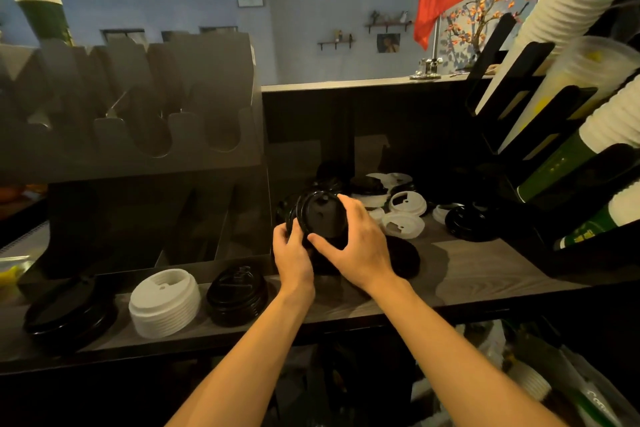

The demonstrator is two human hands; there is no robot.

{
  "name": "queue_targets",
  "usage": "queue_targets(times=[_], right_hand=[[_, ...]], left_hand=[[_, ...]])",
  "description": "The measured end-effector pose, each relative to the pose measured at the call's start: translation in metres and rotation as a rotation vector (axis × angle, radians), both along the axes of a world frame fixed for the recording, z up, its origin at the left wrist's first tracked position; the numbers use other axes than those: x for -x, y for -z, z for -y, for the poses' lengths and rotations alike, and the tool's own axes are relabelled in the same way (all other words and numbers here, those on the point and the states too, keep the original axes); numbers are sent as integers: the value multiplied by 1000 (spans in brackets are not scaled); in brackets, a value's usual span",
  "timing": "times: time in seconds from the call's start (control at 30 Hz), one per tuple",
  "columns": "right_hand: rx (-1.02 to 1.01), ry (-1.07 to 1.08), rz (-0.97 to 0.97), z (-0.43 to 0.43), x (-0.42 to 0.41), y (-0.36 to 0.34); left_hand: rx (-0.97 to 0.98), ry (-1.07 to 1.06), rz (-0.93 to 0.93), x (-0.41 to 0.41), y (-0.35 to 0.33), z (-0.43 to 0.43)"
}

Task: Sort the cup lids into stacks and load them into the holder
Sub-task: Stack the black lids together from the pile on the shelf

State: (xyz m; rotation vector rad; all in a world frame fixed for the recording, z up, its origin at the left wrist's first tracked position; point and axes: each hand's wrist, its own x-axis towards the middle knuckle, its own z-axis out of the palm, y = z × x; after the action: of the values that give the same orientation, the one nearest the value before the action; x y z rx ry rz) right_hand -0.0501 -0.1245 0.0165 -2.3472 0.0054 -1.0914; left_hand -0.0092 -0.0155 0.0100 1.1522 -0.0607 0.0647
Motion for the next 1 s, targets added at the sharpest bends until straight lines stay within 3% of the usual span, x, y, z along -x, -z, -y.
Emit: queue_targets(times=[0.1, 0.2, 0.33, 0.6, 0.9, 1.0], right_hand=[[44, 28, -78, -5, -5, 6], [53, 25, -76, -3, -6, 8], [-55, -58, -68, 6, -4, 11], [-301, -165, 13, 11, -6, 12], [-391, -202, 23, 11, -3, 9], [-306, -146, 71, 10, -1, 10]], left_hand=[[118, 73, 11, 2, -2, -1], [-39, 46, 105, 5, -2, -1], [-159, 41, 233, 8, -1, 1], [-143, 99, 321, 10, 0, 0], [-158, 41, 284, 9, -2, 0], [-170, 53, 295, 9, -1, 0]])
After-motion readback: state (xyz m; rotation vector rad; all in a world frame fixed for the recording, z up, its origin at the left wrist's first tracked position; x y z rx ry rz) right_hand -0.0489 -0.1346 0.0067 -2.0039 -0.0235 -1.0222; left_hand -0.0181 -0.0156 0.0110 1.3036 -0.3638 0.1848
